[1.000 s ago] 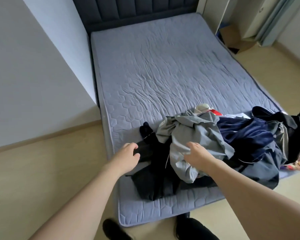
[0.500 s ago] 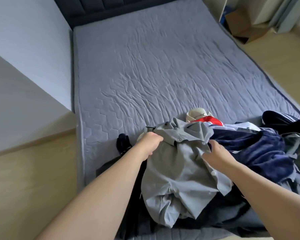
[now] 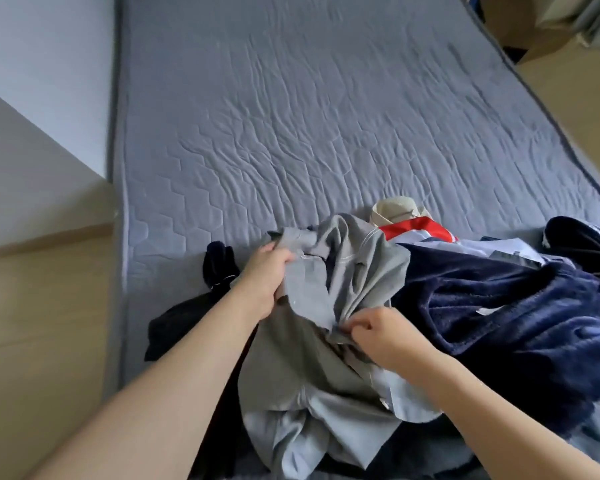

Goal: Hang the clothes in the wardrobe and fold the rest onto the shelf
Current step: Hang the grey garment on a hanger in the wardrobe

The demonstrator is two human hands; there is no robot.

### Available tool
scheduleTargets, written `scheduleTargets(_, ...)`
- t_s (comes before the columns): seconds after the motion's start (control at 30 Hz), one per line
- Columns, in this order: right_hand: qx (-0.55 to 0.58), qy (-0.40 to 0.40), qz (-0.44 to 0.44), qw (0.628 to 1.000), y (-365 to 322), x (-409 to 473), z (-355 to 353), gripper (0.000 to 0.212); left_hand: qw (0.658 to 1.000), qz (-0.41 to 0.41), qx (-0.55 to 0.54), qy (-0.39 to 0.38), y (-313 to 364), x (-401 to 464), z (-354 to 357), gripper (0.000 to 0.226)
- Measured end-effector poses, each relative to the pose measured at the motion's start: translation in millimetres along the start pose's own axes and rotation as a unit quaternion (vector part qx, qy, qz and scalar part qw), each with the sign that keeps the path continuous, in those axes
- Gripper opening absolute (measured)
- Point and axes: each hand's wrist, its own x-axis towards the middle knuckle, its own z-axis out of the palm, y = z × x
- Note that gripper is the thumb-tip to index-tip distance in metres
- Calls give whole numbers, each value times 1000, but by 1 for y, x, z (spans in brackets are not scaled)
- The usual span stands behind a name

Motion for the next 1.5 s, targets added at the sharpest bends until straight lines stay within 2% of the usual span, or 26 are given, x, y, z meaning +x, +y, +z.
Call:
scheduleTargets(0.07, -12, 146, -7, 989, -7, 10, -21, 32, 999, 48, 2, -22, 16, -40, -41, 25)
scheduleTargets(0.13, -65, 211, -44, 974, -29, 20, -38, 56, 996, 87, 16, -11, 40, -79, -84, 31)
scheduleTargets(0.23, -151, 159, -143, 965, -90, 25, -48, 100, 984, 148, 103, -10, 78, -129, -130, 43)
scheduleTargets(0.27, -170, 130, -186, 959, -115, 24, -51, 108, 975, 170, 139, -20, 93, -146, -140, 49)
scheduleTargets(0.33, -202, 64, -276, 937, -179, 11, -53, 114, 956, 203, 210, -35, 125, -186, -168, 48)
scheduleTargets(0.43, -256, -20, -363, 896, -274, -24, -47, 108, 928, 227, 294, -22, 167, -245, -208, 57)
scheduleTargets(0.57, -315, -59, -415, 851, -393, -84, -34, 97, 908, 229, 350, 29, 203, -339, -274, 42)
scheduleTargets(0.63, -345, -56, -439, 828, -449, -113, -28, 72, 897, 236, 365, 77, 211, -383, -317, 42)
scheduleTargets(0.73, -355, -57, -417, 834, -532, -162, -13, 39, 883, 240, 349, 200, 212, -452, -403, 40)
scheduleTargets(0.8, -330, -14, -441, 834, -587, -197, 1, 33, 868, 254, 315, 287, 201, -496, -470, 36)
scheduleTargets(0.9, -283, 40, -491, 823, -656, -234, 29, 41, 862, 264, 250, 352, 177, -546, -554, 23)
scheduleTargets(0.97, -305, 43, -500, 810, -699, -257, 53, 41, 864, 277, 188, 376, 163, -580, -598, 19)
scheduleTargets(1.13, -388, 32, -538, 748, -804, -333, 126, 43, 848, 327, -47, 415, 125, -674, -695, 37)
scheduleTargets(1.23, -419, 11, -549, 723, -857, -371, 160, 36, 812, 319, -107, 477, 110, -706, -736, 36)
scheduleTargets(1.33, -427, -10, -554, 715, -911, -404, 195, 30, 777, 294, -129, 542, 94, -731, -786, 31)
scheduleTargets(1.4, -452, 27, -563, 691, -943, -419, 216, 23, 758, 289, -130, 570, 84, -740, -817, 29)
scheduleTargets(1.5, -458, 131, -584, 658, -985, -420, 248, 18, 745, 262, -129, 600, 76, -744, -854, 25)
